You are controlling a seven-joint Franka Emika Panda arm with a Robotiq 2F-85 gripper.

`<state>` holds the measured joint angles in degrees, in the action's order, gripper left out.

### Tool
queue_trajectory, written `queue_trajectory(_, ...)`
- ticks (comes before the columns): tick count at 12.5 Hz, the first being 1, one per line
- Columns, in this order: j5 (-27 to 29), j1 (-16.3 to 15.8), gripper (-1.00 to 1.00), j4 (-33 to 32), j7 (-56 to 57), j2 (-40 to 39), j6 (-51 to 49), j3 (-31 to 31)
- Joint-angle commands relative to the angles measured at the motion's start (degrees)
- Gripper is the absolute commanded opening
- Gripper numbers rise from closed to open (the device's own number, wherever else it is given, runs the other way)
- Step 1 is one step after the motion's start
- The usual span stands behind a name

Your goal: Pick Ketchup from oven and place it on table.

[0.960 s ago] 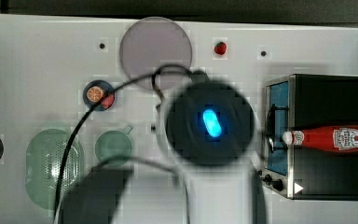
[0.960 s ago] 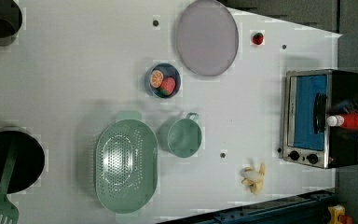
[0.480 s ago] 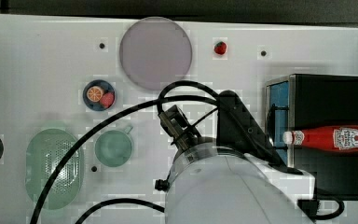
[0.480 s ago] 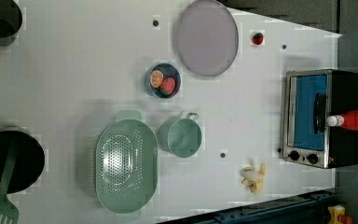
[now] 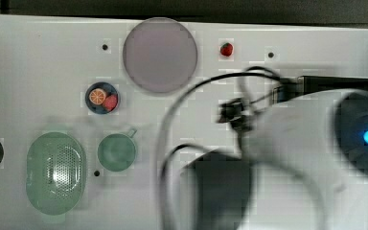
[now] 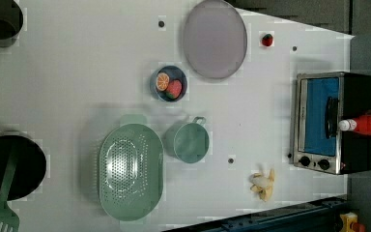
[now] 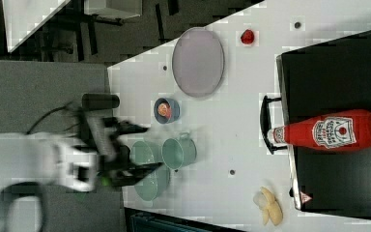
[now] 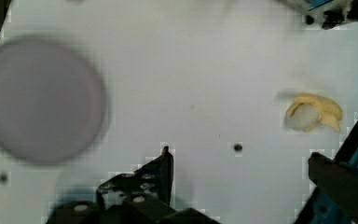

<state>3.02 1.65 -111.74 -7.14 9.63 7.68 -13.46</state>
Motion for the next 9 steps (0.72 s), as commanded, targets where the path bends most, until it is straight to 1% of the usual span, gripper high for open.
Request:
queue_trajectory(1, -1.0, 3.4, 1.00, 1.7, -1.8, -3.8, 5.6, -9.2)
queue_trajectory(2, -1.0, 3.6, 1.00, 1.7, -1.8, -5.4, 7.9, -11.3)
queue_trajectory(3, -1.0, 3.7, 1.00, 1.7, -1.8, -7.9, 12.9, -14.3)
queue_trajectory(6, -1.0, 3.8, 1.00, 1.9, -1.8, -13.4, 22.5, -19.4)
queue_trajectory(9, -0.9, 4.2, 1.00, 2.6, -1.6, -17.4, 22.9, -22.1)
